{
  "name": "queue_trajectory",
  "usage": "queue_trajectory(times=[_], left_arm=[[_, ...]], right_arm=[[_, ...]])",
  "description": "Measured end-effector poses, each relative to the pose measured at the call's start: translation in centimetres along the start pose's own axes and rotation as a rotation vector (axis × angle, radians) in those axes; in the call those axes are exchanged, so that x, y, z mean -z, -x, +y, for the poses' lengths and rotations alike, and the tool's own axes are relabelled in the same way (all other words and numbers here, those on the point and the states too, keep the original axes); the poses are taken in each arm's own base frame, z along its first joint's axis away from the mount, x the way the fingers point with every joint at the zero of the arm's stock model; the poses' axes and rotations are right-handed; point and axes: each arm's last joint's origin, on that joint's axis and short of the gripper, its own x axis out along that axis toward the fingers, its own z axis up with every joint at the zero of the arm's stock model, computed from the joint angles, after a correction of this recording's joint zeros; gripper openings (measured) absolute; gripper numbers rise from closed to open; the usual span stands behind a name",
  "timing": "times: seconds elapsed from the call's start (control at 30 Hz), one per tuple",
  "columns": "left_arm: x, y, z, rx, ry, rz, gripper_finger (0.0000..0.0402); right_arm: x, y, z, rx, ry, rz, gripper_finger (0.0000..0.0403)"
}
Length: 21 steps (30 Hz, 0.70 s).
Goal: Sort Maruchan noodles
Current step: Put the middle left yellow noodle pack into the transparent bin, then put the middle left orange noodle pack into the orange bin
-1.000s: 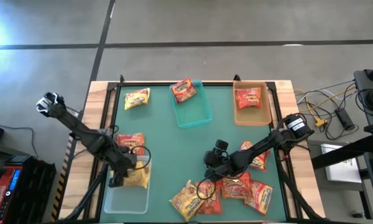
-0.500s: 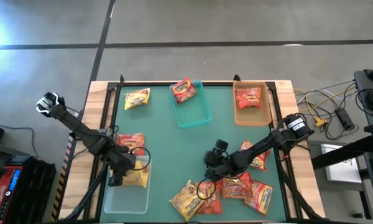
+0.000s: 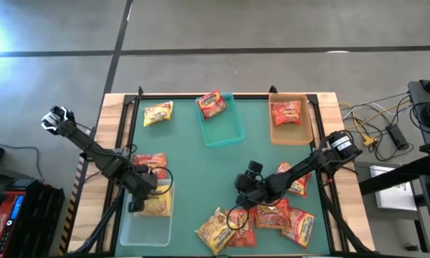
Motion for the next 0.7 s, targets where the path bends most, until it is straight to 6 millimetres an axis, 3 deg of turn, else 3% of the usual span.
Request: queue_trajectory(times=[0.3,0.47,0.57,0.7], left_arm=[[-0.9,2.7,-0.7,-0.072,0.063,-0.082,0.0200],[-1.5,4.6,-0.4,-0.278,0.009,-0.235,0.0236],[-1.8,4.7,0.0,-0.359,0.061,-0.319,0.0248],[-1.5,3.9,1.8,-0.452,0.153,-0.258,0.0259]], right_arm=[[-0.2,0.0,0.1,-0.010,-0.013,-0.015,0.0151],[-0.2,0.0,0.1,-0.010,-0.013,-0.015,0.0150],[-0.2,0.0,0.1,-0.010,-0.013,-0.015,0.0151],[-0.2,0.0,0.1,-0.010,-0.013,-0.015,0.0150]])
